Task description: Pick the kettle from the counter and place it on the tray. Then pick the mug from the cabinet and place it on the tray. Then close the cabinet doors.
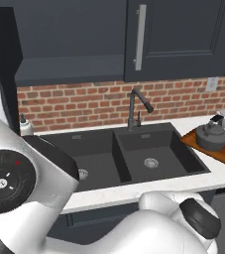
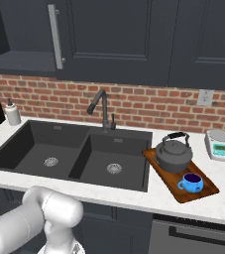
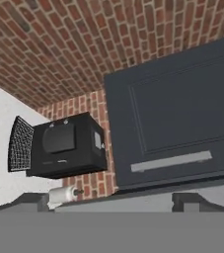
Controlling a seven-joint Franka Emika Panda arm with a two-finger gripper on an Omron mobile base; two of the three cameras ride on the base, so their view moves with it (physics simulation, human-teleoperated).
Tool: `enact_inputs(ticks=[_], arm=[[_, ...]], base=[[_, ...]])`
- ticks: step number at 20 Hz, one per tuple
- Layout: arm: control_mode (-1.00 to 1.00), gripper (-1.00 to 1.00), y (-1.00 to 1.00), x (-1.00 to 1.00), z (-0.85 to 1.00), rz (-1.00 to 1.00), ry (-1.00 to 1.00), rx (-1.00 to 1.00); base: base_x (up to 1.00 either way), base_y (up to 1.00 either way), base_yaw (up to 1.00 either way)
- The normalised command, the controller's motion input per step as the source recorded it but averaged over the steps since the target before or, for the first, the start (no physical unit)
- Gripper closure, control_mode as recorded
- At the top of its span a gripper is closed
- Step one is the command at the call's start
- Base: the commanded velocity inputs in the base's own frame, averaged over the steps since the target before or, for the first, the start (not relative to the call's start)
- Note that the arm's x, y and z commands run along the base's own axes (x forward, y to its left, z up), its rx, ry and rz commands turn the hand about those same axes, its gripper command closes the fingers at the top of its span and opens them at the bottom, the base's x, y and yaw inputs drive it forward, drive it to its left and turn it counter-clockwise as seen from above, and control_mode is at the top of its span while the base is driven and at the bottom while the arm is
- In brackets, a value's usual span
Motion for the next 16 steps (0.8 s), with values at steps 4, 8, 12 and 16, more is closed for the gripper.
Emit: enact_inputs(ticks=[4, 8, 12, 16], arm=[[-1.0, -1.0, -0.55, 0.1, 0.0, -0.16, 0.0, 0.0], [-1.0, -1.0, -0.5, 0.15, 0.0, -0.16, 0.0, 0.0], [-1.0, -1.0, -0.43, 0.26, 0.01, -0.13, 0.04, 0.0], [-1.0, -1.0, -0.47, 0.41, 0.0, -0.1, 0.09, 0.0]], base=[[0.0, 0.0, 0.0], [0.0, 0.0, 0.0], [0.0, 0.0, 0.0], [0.0, 0.0, 0.0]])
